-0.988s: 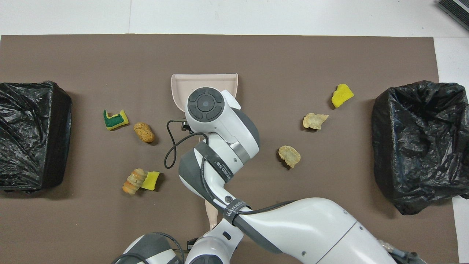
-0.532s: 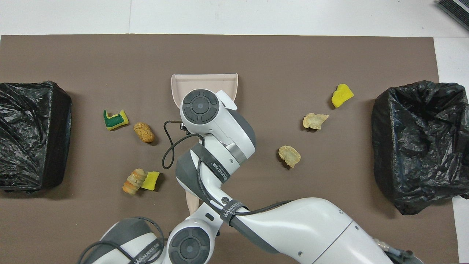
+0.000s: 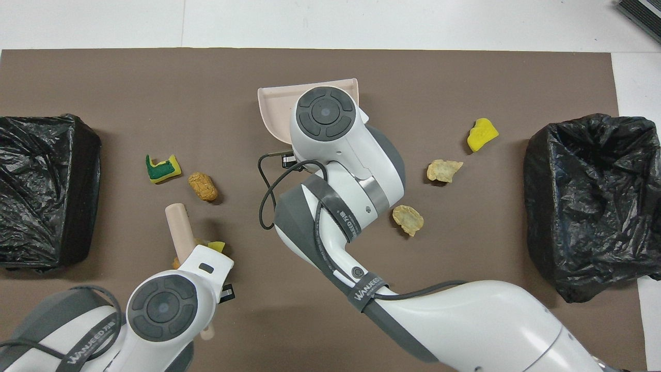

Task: Sweep and dump trash in bin
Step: 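Lower the dustpan near the trash while the left gripper brings the brush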

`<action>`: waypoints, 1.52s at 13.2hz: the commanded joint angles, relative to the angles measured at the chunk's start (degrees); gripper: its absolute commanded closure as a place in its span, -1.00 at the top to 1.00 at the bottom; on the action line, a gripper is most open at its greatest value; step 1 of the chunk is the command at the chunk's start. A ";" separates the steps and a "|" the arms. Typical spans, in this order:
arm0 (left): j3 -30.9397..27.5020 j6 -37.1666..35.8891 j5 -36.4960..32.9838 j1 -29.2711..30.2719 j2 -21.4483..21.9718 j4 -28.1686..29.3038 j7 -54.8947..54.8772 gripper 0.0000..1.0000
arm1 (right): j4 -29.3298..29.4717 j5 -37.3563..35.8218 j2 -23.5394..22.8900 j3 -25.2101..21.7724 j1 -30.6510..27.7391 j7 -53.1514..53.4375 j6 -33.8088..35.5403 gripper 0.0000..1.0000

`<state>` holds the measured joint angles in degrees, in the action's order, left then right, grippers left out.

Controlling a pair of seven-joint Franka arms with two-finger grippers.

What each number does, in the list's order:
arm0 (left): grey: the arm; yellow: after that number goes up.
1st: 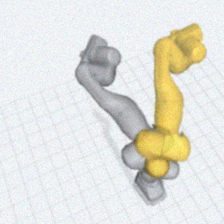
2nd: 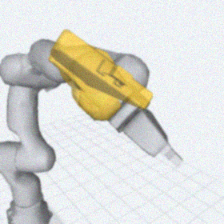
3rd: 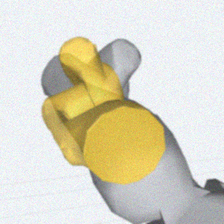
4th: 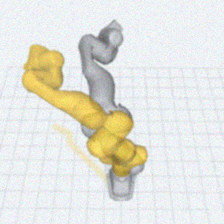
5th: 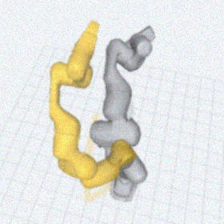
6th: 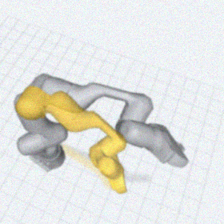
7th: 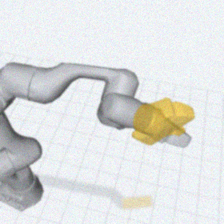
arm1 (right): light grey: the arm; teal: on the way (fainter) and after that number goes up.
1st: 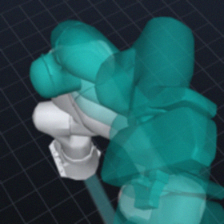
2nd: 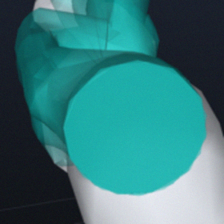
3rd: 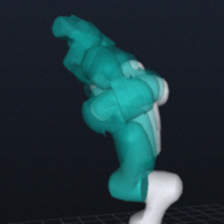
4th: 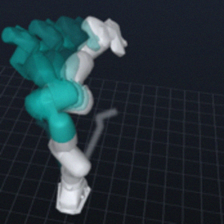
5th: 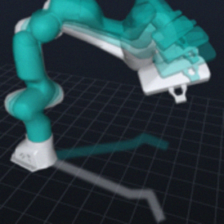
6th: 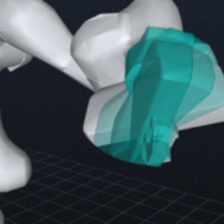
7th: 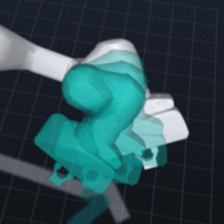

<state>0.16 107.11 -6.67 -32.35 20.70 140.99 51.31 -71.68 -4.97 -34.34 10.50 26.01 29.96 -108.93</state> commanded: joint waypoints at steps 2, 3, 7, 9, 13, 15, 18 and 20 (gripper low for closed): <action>0.63 -2.78 -1.15 4.22 1.98 1.39 -0.07 -1.00 | -6.97 2.07 6.21 0.67 -1.66 -14.18 0.91 -1.00; 0.63 -2.61 -1.15 5.01 2.15 2.01 -0.07 -1.00 | -7.94 2.16 6.74 0.67 -1.66 -17.97 1.79 -1.00; 0.63 -2.61 -1.15 8.18 2.51 2.89 -0.16 -1.00 | -11.27 2.16 8.59 0.58 -2.71 -34.83 4.16 -1.00; 0.63 -3.31 -1.15 9.66 2.60 2.98 -1.64 -1.00 | -13.29 2.07 9.47 0.58 -3.94 -46.15 5.31 -1.00; 0.63 -4.36 -1.15 12.22 3.39 3.77 -2.80 -1.00 | -17.87 1.19 11.40 0.58 -6.31 -67.34 4.88 -1.00; 0.63 -5.59 -1.15 12.23 4.17 4.47 -2.80 -1.00 | -18.75 0.49 11.58 0.49 -6.93 -76.94 3.82 -1.00; 0.63 -5.68 -1.15 12.23 6.19 6.57 -2.89 -1.00 | -19.02 -2.40 10.88 0.49 -7.03 -85.48 3.47 -1.00; 0.54 -5.60 -1.06 12.23 7.42 8.07 -2.97 -1.00 | -19.02 -3.37 10.62 0.58 -6.40 -85.94 3.12 -1.00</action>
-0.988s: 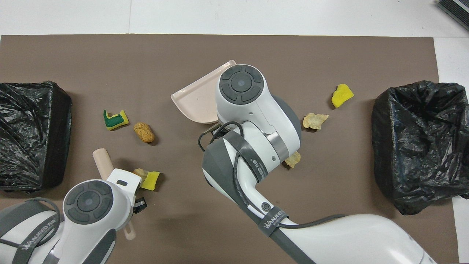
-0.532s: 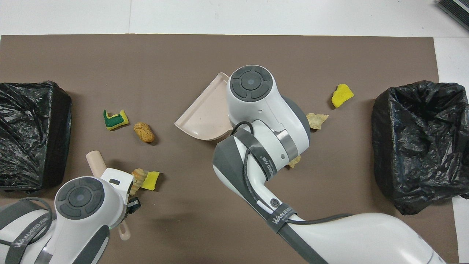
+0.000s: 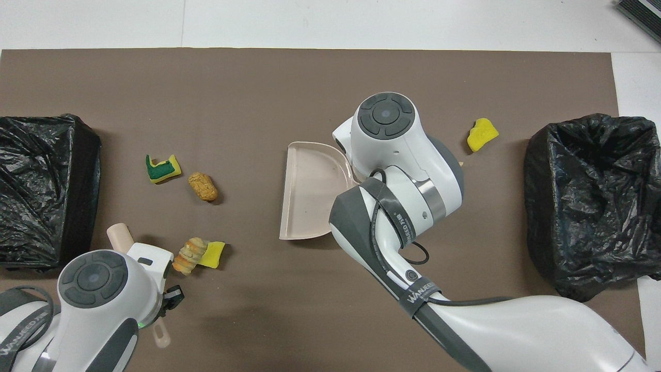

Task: Sweep and dump trash in bin
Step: 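Lower the dustpan near the trash while the left gripper brings the brush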

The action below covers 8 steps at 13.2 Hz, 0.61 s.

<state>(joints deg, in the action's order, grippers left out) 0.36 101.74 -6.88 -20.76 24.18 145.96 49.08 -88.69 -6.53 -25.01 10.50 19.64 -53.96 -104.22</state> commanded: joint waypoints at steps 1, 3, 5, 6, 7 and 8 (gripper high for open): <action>0.43 -0.31 -0.77 0.28 4.30 3.71 -0.39 -1.00 | -2.71 -1.91 1.19 0.57 -0.13 -2.28 -2.30 -1.00; 0.52 1.00 0.02 -0.25 4.21 5.73 0.31 -1.00 | -4.73 -2.09 1.36 0.57 -0.13 -3.07 -5.18 -1.00; 0.52 1.62 3.43 -1.65 4.21 6.35 0.58 -1.00 | -5.71 -2.09 1.19 0.57 0.83 -3.08 -6.69 -1.00; 0.70 2.05 5.36 -2.44 4.21 6.35 1.01 -1.00 | -6.58 -2.09 1.28 0.57 0.83 -3.25 -8.44 -1.00; 0.70 2.58 6.69 -4.36 4.12 6.35 2.50 -1.00 | -7.02 -2.09 1.36 0.57 0.92 -3.69 -8.98 -1.00; 0.70 4.33 7.75 -6.82 3.25 6.44 5.12 -1.00 | -7.20 -2.09 1.28 0.57 0.84 -4.82 -9.68 -1.00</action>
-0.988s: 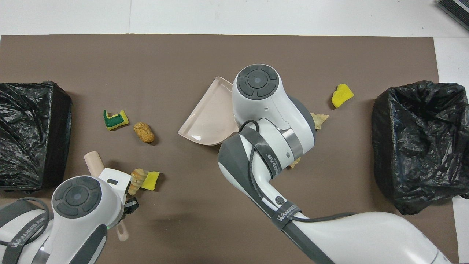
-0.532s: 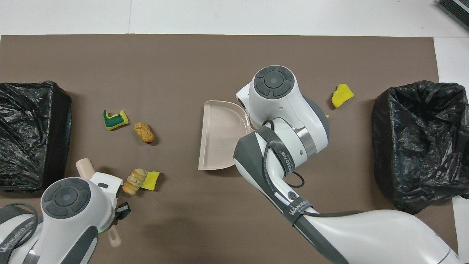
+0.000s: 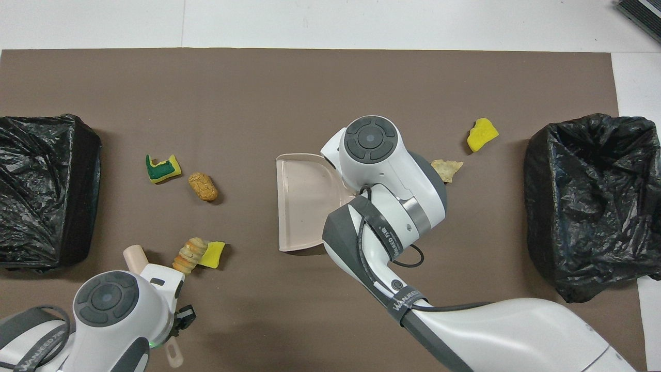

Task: Sweep and dump trash in bin
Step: 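Sweep the sponge and crumbs toward the dustpan with the left gripper's brush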

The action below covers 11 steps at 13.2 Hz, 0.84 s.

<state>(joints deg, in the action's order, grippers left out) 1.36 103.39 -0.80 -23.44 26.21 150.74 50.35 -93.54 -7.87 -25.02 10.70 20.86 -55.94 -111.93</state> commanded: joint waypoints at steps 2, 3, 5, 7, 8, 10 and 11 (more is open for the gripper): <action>-0.31 8.99 5.26 -6.26 -0.97 1.05 7.91 -1.00 | -2.44 -1.35 1.29 0.29 -0.21 -3.83 -2.24 -1.00; -0.31 11.72 7.20 -6.78 -2.03 0.96 8.18 -1.00 | -2.44 -2.05 1.29 0.37 -0.29 -3.92 -2.42 -1.00; -0.31 14.72 10.19 -8.02 -4.75 -0.70 7.57 -1.00 | -2.44 -2.15 1.29 0.37 -0.12 -3.83 -2.85 -1.00; -0.31 17.27 13.00 -8.11 -8.35 -4.29 7.22 -1.00 | -2.53 -2.06 1.29 0.37 0.06 -3.65 -3.47 -1.00; -0.13 18.50 13.71 -8.20 -10.46 -6.05 7.13 -1.00 | -2.53 -2.06 1.20 0.37 0.06 -3.57 -3.65 -1.00; -0.13 21.75 15.03 -11.16 -14.15 -8.61 7.04 -1.00 | -2.53 -2.06 1.29 0.37 0.06 -3.22 -3.65 -1.00; -0.04 24.37 15.47 -12.05 -15.47 -9.32 6.96 -1.00 | -2.53 -1.97 1.20 0.37 0.06 -3.21 -3.74 -1.00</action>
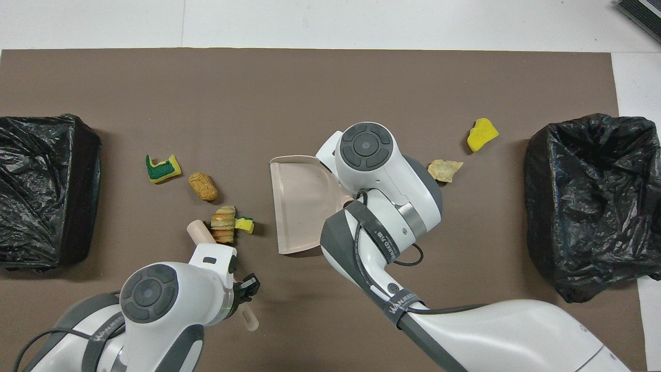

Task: Sweep and dump trash in bin
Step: 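Sweep the sponge and crumbs toward the dustpan with the left gripper's brush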

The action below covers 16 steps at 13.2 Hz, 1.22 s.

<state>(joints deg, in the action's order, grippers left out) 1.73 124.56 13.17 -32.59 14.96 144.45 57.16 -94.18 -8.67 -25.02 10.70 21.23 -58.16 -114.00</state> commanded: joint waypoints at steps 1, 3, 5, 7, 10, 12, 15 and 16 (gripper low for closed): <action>-0.33 5.32 1.51 -3.53 -5.81 -4.34 -0.46 -1.00 | -1.88 -1.08 1.20 0.37 -0.31 -0.90 -1.76 -1.00; -0.32 6.13 1.60 -5.90 -7.40 -7.24 -5.88 -1.00 | -1.88 -1.00 1.20 0.37 -0.40 0.06 -1.84 -1.00; -0.32 6.22 2.21 -8.01 -7.49 -7.69 -12.49 -1.00 | -1.88 -0.91 1.20 0.37 -0.31 0.50 -1.76 -1.00; -0.32 6.31 6.41 -9.33 -8.45 -9.78 -15.40 -1.00 | -1.79 -0.73 1.20 0.37 -0.31 0.86 -1.58 -1.00; -0.32 3.51 7.05 -11.27 -8.47 -12.35 -21.56 -1.00 | -1.71 -0.38 1.20 0.37 -0.49 1.74 -1.41 -1.00; -0.94 -5.94 7.13 -10.57 -7.06 -15.23 -22.44 -1.00 | -1.70 -0.38 1.11 0.37 -0.58 2.18 -1.32 -1.00; -1.56 -16.34 6.26 -2.86 -3.46 -17.18 -27.53 -1.00 | -1.62 -0.29 1.11 0.37 -0.66 2.97 -0.97 -1.00; -1.56 -17.32 5.39 0.47 -3.45 -17.18 -27.63 -1.00 | -1.53 -0.29 1.11 0.37 -0.58 2.97 -0.88 -1.00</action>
<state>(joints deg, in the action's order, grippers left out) 0.25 111.02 19.12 -37.63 9.55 127.32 32.05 -94.35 -8.65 -25.01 10.68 21.23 -56.92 -114.14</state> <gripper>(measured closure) 0.740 0.683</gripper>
